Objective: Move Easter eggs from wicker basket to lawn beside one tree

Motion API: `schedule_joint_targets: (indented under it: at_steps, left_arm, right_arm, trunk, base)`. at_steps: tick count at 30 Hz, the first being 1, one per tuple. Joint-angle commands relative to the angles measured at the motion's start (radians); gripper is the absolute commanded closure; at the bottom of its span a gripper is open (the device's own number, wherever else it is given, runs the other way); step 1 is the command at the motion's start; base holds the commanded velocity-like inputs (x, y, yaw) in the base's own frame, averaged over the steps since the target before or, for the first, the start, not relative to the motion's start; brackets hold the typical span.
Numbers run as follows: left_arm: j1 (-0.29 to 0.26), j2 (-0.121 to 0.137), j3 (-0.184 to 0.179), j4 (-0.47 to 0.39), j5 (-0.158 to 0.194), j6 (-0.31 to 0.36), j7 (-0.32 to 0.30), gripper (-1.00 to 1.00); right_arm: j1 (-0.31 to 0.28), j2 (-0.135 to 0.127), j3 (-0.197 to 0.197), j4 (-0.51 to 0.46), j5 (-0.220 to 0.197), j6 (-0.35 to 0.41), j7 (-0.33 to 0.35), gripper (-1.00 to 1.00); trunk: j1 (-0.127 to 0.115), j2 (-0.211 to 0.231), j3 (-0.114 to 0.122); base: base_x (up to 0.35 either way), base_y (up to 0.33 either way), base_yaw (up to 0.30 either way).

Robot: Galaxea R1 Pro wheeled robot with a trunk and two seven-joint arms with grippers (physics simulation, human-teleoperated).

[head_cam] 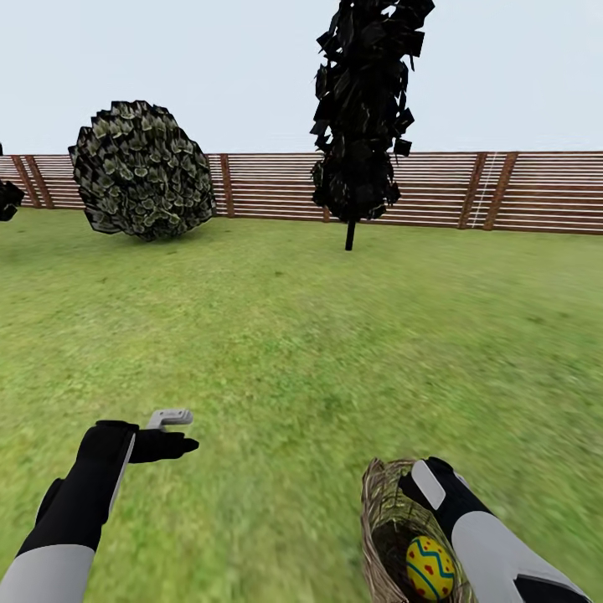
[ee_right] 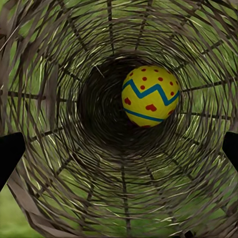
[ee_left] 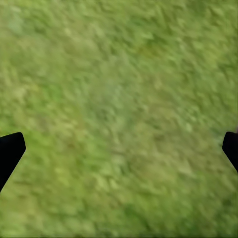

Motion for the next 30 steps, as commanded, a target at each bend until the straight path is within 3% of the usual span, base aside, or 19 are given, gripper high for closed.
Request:
schedule_joint_targets:
  at_steps: [1,17,24,30]
  left_arm:
    - [0.000,0.000,0.001,-0.001,-0.010,0.003,-0.010,-1.00]
    - [0.000,0.000,0.001,-0.001,-0.010,0.003,-0.008,-1.00]
    - [-0.001,0.000,0.001,-0.001,-0.010,0.003,-0.009,-1.00]
    - [0.000,0.000,0.001,-0.001,-0.010,0.003,-0.009,-1.00]
  right_arm:
    - [0.000,0.000,0.000,-0.002,-0.011,0.002,-0.007,-1.00]
    - [0.000,-0.004,-0.001,-0.002,-0.012,-0.002,-0.005,-1.00]
    - [0.000,-0.006,-0.082,-0.002,-0.035,-0.032,-0.004,-1.00]
    - [0.001,-0.005,-0.098,0.004,-0.037,-0.043,-0.005,-1.00]
  trunk:
    - [0.004,-0.008,-0.004]
    - [0.065,-0.120,-0.054]
    - [0.092,-0.169,-0.076]
    - [0.115,-0.211,-0.095]
  base:
    - [0.000,0.000,0.000]
    - [0.000,0.000,0.000]
    - [0.000,0.000,0.000]
    - [0.000,0.000,0.000]
